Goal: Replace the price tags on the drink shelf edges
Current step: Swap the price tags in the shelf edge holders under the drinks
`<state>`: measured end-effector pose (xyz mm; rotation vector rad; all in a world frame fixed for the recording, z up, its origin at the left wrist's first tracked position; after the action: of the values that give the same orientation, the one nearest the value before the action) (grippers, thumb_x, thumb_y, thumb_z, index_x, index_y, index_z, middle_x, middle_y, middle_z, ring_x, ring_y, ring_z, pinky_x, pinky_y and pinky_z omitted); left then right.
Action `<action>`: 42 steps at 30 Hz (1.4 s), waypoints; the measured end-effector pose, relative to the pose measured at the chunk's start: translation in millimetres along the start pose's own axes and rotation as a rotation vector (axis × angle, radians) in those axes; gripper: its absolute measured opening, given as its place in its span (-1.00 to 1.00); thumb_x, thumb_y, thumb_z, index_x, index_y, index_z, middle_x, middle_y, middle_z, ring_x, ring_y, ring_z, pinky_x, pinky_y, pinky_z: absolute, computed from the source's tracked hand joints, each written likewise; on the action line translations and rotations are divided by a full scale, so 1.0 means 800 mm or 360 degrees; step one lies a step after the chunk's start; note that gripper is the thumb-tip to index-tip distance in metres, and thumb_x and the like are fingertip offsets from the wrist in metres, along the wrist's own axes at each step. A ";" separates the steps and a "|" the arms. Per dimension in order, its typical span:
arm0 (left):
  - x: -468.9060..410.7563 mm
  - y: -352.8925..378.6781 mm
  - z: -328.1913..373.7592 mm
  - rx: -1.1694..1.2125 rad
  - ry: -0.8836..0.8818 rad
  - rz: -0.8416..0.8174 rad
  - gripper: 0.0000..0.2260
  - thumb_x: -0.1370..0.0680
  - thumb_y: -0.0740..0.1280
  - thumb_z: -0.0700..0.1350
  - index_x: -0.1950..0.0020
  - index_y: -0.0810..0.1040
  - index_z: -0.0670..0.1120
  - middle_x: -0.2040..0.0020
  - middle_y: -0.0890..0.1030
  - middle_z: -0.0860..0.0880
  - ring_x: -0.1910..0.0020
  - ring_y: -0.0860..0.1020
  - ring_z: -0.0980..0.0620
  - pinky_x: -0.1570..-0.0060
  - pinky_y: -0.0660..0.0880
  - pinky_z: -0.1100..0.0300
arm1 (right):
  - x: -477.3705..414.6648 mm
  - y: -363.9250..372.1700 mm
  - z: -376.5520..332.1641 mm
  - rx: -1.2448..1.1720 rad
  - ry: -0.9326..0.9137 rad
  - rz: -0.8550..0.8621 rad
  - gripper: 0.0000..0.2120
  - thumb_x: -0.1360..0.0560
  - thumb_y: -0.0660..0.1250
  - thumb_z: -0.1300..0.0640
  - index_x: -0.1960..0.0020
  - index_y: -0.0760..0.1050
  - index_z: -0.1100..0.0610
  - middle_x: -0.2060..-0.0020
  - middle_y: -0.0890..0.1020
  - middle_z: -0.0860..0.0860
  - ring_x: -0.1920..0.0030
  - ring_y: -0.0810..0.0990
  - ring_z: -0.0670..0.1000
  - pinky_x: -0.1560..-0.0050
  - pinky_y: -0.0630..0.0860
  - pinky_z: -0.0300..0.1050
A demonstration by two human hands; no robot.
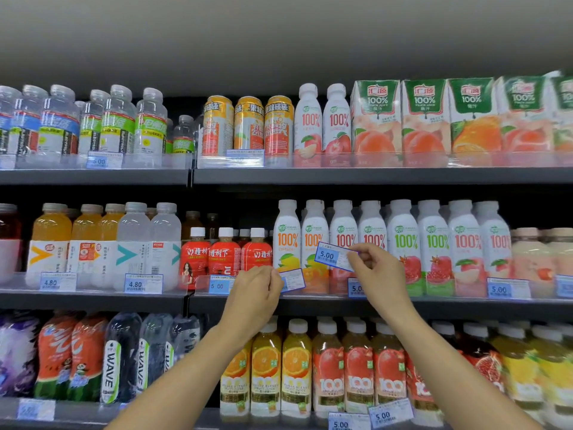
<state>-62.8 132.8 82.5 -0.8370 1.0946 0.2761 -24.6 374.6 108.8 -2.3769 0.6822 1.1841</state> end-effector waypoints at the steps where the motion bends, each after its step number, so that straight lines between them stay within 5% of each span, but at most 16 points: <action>1: -0.002 0.000 0.002 -0.0032 0.0031 0.0034 -0.76 -0.68 0.12 -0.04 0.15 0.45 0.00 0.22 0.52 0.10 0.21 0.45 0.12 0.03 0.46 0.03 | 0.001 -0.003 0.001 -0.0009 0.0001 0.0006 -0.91 -0.57 0.34 0.12 -0.03 0.61 0.02 0.19 0.65 -0.08 0.14 0.61 -0.11 0.24 0.54 -0.31; 8: -0.010 0.002 0.000 -0.0359 0.0093 0.0194 -0.77 -0.61 0.30 0.04 -0.21 0.55 -0.01 -0.13 0.51 0.04 -0.10 0.40 -0.01 -0.04 0.43 0.01 | 0.009 -0.019 0.000 0.0107 -0.0018 0.0018 -0.94 -0.56 0.35 0.10 0.07 0.58 -0.02 0.23 0.63 -0.11 0.17 0.57 -0.18 0.20 0.51 -0.32; 15: -0.022 0.018 0.005 -0.0284 0.0096 0.0214 -0.95 -0.60 0.32 -0.13 -0.05 0.52 -0.01 -0.07 0.53 0.03 -0.08 0.37 0.00 -0.06 0.32 0.04 | 0.021 -0.059 0.000 0.0215 0.0044 0.0088 -0.94 -0.57 0.33 0.08 0.06 0.57 0.01 0.20 0.63 -0.12 0.14 0.57 -0.17 0.17 0.52 -0.28; 22: -0.031 0.065 0.120 -0.0034 0.0161 0.0238 -0.82 -0.62 0.21 -0.26 0.04 0.48 0.03 0.14 0.49 0.04 0.13 0.39 -0.03 0.07 0.29 0.01 | 0.017 -0.147 0.045 0.0162 0.0113 0.0169 -0.92 -0.58 0.32 0.04 -0.02 0.58 -0.02 0.13 0.65 -0.14 0.10 0.60 -0.17 0.06 0.61 -0.11; 26: -0.032 0.147 0.195 0.0078 0.0279 0.0057 -0.82 -0.50 0.24 -0.25 0.00 0.54 -0.04 0.14 0.56 -0.05 0.14 0.51 -0.19 0.15 0.36 -0.03 | 0.010 -0.214 0.076 0.0122 0.0051 0.0182 -0.92 -0.58 0.31 0.08 0.06 0.56 -0.04 0.18 0.65 -0.12 0.17 0.62 -0.06 0.14 0.60 -0.05; 29: -0.029 0.205 0.259 0.0231 0.0290 -0.0013 -0.79 -0.57 0.24 -0.24 -0.16 0.58 -0.16 0.02 0.58 -0.14 0.00 0.51 -0.20 0.04 0.39 -0.04 | 0.004 -0.277 0.106 0.0114 -0.0002 0.0187 -0.93 -0.59 0.29 0.09 0.01 0.56 -0.01 0.17 0.65 -0.13 0.18 0.62 -0.12 0.20 0.53 -0.20; 34: -0.040 0.278 0.353 0.0115 0.0420 -0.0089 -0.77 -0.49 0.43 -0.30 -0.13 0.62 -0.16 0.05 0.60 -0.08 0.06 0.53 -0.10 0.11 0.20 0.27 | -0.019 -0.382 0.150 0.0008 -0.0005 0.0238 -0.88 -0.58 0.31 0.11 0.08 0.54 -0.09 0.24 0.66 -0.10 0.27 0.63 -0.18 0.22 0.53 -0.26; 38: -0.044 0.287 0.403 -0.0005 0.0497 0.0108 -0.88 -0.62 0.26 -0.12 0.00 0.59 -0.09 0.07 0.56 -0.02 0.13 0.45 -0.10 0.16 0.37 0.05 | -0.030 -0.423 0.181 -0.0041 0.0046 0.0199 -0.90 -0.57 0.31 0.11 0.04 0.56 -0.07 0.26 0.67 -0.04 0.26 0.64 -0.05 0.21 0.59 -0.08; 42: -0.048 0.285 0.417 -0.0117 0.0385 0.0241 -0.85 -0.58 0.25 -0.14 0.01 0.60 -0.15 -0.05 0.57 -0.11 0.04 0.44 -0.14 0.16 0.44 -0.06 | -0.026 -0.436 0.189 -0.0152 0.0067 0.0138 -0.91 -0.59 0.30 0.15 0.02 0.57 0.02 0.26 0.66 0.05 0.34 0.60 -0.11 0.37 0.51 -0.33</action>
<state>10.6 532.2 76.7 -0.8700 1.3840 0.3500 73.9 741.7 86.7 -2.4797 0.7656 1.2309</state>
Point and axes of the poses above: each hand's wrist, its own x-axis away from the middle knuckle, its own y-axis out of the palm, z = x × y, the point moved 8 cm from there along -x, towards the middle knuckle
